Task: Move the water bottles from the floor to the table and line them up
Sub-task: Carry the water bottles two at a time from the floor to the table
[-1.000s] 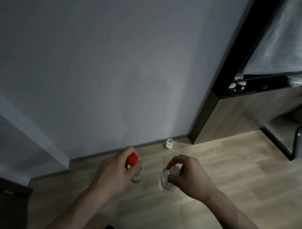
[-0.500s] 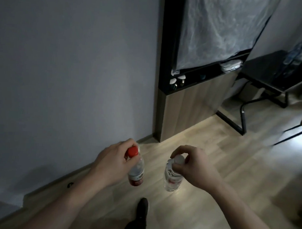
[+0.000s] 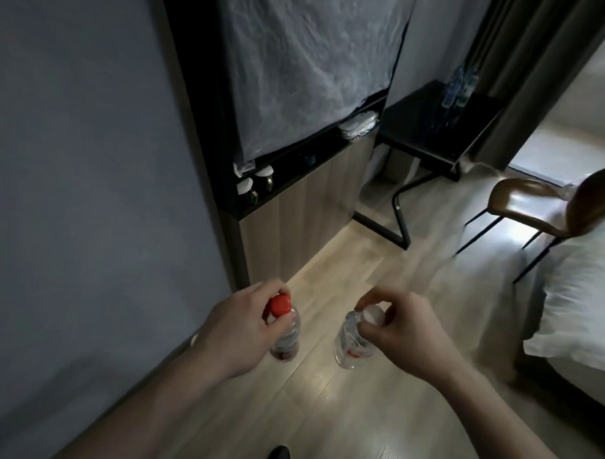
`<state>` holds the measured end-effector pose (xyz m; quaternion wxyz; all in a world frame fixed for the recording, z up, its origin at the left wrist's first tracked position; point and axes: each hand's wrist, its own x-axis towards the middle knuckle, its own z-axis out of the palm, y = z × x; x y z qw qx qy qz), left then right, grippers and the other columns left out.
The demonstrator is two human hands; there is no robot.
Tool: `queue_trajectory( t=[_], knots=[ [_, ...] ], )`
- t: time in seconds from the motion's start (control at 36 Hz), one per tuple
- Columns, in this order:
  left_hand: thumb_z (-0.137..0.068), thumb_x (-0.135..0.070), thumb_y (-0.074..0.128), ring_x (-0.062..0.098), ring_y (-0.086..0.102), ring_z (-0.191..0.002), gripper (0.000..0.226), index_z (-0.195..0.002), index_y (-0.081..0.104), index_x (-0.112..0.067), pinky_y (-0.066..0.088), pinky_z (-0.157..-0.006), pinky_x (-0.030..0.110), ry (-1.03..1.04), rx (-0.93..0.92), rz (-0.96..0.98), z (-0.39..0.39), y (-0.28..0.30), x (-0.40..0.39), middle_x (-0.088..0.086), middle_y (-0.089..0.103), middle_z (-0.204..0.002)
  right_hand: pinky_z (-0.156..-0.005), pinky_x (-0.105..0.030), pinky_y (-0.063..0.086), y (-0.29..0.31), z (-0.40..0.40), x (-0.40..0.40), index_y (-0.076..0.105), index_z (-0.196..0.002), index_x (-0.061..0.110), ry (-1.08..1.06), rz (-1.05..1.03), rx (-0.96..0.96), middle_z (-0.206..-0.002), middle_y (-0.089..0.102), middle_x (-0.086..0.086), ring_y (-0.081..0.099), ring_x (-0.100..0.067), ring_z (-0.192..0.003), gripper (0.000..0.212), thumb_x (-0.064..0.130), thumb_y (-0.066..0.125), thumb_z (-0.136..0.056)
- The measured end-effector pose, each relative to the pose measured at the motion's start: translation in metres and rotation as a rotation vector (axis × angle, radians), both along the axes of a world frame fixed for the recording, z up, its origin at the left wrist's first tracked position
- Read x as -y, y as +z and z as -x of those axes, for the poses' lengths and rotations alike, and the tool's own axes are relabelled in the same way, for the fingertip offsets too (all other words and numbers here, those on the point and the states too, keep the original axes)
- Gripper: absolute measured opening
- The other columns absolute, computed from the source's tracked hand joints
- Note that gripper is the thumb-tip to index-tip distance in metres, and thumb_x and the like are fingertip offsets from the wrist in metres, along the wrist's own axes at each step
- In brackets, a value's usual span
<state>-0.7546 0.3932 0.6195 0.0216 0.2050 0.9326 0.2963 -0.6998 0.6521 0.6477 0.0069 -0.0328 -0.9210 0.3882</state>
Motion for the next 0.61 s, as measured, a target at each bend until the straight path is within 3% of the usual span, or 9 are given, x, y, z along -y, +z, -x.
queue_trajectory(
  t=[0.11,0.31,0.42,0.5,0.61],
  knots=[
    [-0.087,-0.056,0.056,-0.001,0.055,-0.077,0.019,-0.097,0.049,-0.041,0.038,-0.060,0.021,-0.094,-0.023,0.040,0.047,0.009,-0.036,-0.022,0.058,-0.089,-0.047,-0.011,0.043,0.002,0.022,-0.030,0.068,-0.078,0.035,-0.094,0.029,-0.032,-0.076,0.065,0.027,0.063,-0.005,-0.057,0.015,0.023,0.075,-0.072],
    [-0.083,-0.058,0.056,0.005,0.056,-0.076,0.022,-0.094,0.052,-0.039,0.050,-0.067,0.034,-0.172,-0.064,0.018,0.117,0.011,-0.109,-0.021,0.058,-0.086,-0.047,-0.012,0.040,-0.002,0.063,-0.106,0.068,-0.078,0.034,-0.210,0.041,-0.030,-0.070,0.062,0.031,0.056,-0.005,-0.052,0.017,0.021,0.074,-0.069],
    [-0.084,-0.061,0.056,0.002,0.056,-0.073,0.022,-0.092,0.050,-0.041,0.044,-0.060,0.027,-0.145,-0.088,0.030,0.146,0.005,-0.158,-0.026,0.057,-0.086,-0.048,-0.010,0.038,-0.011,0.090,-0.154,0.068,-0.078,0.033,-0.201,0.042,-0.026,-0.069,0.059,0.036,0.054,-0.005,-0.051,0.016,0.022,0.075,-0.070],
    [-0.084,-0.060,0.056,0.000,0.056,-0.073,0.022,-0.093,0.050,-0.040,0.042,-0.058,0.025,-0.103,-0.101,0.039,0.163,0.001,-0.198,-0.026,0.057,-0.086,-0.049,-0.011,0.040,-0.017,0.110,-0.195,0.068,-0.079,0.034,-0.189,0.044,-0.017,-0.077,0.063,0.031,0.056,-0.007,-0.052,0.016,0.023,0.075,-0.070],
    [-0.083,-0.059,0.057,0.002,0.057,-0.075,0.022,-0.092,0.050,-0.039,0.046,-0.060,0.027,-0.037,-0.089,0.026,0.182,0.002,-0.251,-0.023,0.059,-0.086,-0.046,-0.014,0.040,-0.019,0.136,-0.254,0.069,-0.080,0.033,-0.149,0.056,0.000,-0.065,0.063,0.019,0.053,-0.007,-0.047,0.015,0.024,0.075,-0.070]
  ],
)
